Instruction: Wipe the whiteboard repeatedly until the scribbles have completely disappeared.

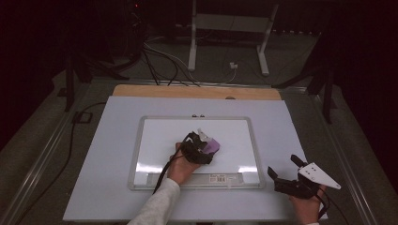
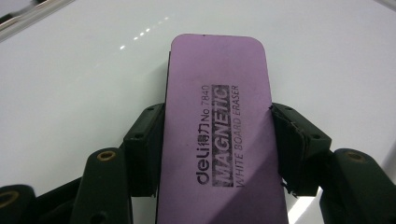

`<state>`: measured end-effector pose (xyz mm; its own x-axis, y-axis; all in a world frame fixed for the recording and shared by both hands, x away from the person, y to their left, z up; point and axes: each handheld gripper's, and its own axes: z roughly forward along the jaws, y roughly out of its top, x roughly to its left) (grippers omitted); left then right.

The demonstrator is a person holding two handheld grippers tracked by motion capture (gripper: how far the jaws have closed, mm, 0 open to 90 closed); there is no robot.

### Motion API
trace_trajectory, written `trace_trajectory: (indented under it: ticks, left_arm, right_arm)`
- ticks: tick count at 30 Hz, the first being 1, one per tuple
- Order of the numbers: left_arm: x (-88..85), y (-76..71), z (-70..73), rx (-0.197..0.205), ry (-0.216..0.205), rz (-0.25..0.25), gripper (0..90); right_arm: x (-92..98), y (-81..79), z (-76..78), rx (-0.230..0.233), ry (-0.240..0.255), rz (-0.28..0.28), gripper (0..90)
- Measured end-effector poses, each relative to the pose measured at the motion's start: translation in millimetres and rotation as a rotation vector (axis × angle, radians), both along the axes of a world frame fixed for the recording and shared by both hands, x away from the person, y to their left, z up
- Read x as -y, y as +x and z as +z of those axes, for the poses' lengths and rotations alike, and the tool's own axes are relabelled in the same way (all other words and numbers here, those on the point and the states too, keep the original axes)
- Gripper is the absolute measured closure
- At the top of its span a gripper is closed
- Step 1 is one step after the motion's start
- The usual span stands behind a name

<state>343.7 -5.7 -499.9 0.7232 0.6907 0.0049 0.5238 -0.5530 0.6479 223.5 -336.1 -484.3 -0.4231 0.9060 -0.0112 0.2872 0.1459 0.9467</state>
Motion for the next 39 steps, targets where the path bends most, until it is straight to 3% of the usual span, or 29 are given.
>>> trace_trajectory:
  ticks: [4,11,14,20,26,28,32,33,34,39]
  left_arm:
    - [-3.5,6.7,-0.1,-0.009,-0.003,0.029,41.8]
    - [-23.7,28.8,1.2,0.025,0.054,0.155,41.8]
    - [-32.4,38.0,1.2,0.004,0.044,0.196,41.8]
    - [-23.9,34.9,1.1,0.006,0.039,0.176,41.8]
    - [0.9,17.1,1.6,-0.009,0.024,0.055,41.8]
    - [11.1,9.4,2.1,0.017,0.045,0.011,41.8]
    - [8.5,14.0,1.2,0.007,0.026,0.031,41.8]
    - [3.5,19.5,1.0,0.008,0.030,0.066,41.8]
    - [3.5,19.5,1.0,0.008,0.030,0.066,41.8]
    - [-16.3,35.0,0.8,0.011,0.040,0.167,41.8]
  right_arm:
    - [0.6,-0.3,0.3,0.002,-0.002,0.000,0.7]
    - [1.3,-0.4,0.3,0.001,0.000,-0.003,0.7]
    - [0.8,-0.1,0.0,-0.001,0.000,-0.001,0.7]
    - [-0.8,0.5,-0.4,-0.002,-0.003,0.003,0.7]
    - [-0.1,0.5,-0.4,-0.002,0.000,0.000,0.7]
    - [-0.3,0.1,0.0,0.001,-0.002,0.001,0.7]
    - [0.4,-0.1,0.2,0.001,-0.001,-0.001,0.7]
    - [1.1,-0.3,0.4,0.003,-0.001,-0.003,0.7]
    - [1.4,-0.4,0.5,0.003,0.001,-0.003,0.7]
    - [1.8,-0.3,0.3,0.002,0.001,-0.004,0.7]
